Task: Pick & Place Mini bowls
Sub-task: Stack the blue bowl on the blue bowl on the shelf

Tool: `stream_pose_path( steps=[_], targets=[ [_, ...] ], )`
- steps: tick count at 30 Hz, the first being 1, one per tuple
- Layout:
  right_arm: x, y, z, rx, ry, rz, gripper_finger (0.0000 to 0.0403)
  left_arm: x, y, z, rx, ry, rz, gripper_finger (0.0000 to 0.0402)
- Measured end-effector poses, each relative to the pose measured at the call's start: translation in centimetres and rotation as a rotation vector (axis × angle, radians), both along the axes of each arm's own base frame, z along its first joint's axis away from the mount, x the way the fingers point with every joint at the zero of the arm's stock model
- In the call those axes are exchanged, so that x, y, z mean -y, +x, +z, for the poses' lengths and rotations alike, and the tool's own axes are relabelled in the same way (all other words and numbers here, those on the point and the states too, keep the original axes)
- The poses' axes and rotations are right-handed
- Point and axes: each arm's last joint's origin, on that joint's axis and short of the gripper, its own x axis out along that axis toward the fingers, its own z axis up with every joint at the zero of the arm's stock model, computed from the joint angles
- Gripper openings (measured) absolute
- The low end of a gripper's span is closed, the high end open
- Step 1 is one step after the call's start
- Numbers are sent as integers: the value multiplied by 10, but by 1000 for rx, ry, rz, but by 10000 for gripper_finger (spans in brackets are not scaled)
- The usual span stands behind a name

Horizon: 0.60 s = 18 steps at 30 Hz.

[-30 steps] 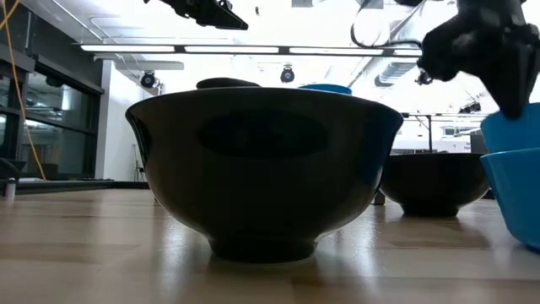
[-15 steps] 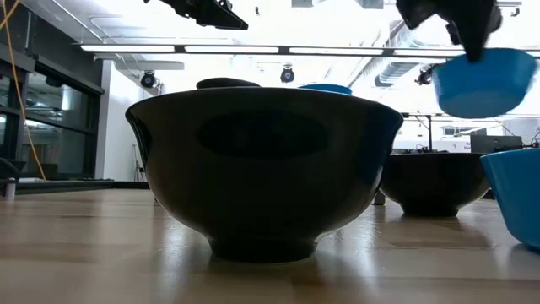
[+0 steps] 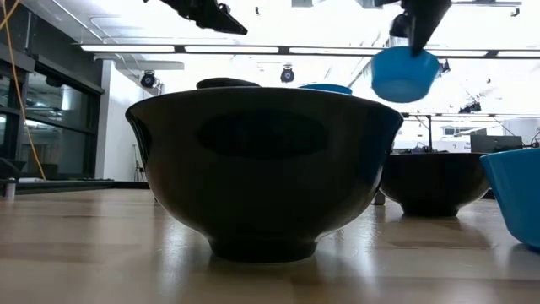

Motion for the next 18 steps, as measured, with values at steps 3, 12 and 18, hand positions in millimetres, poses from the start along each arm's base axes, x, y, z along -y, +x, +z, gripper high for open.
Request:
stream_pose_path(
  steps=[3, 12, 18],
  targets=[
    [9, 2, 1, 30, -44, 80, 0, 0, 0, 0, 4, -55, 23, 170],
    [25, 34, -16, -51, -95, 248, 0, 10, -13, 13, 59, -155, 25, 170],
    [32, 55, 0, -80, -164, 307, 0, 26, -39, 26, 48, -133, 78, 170]
  ],
)
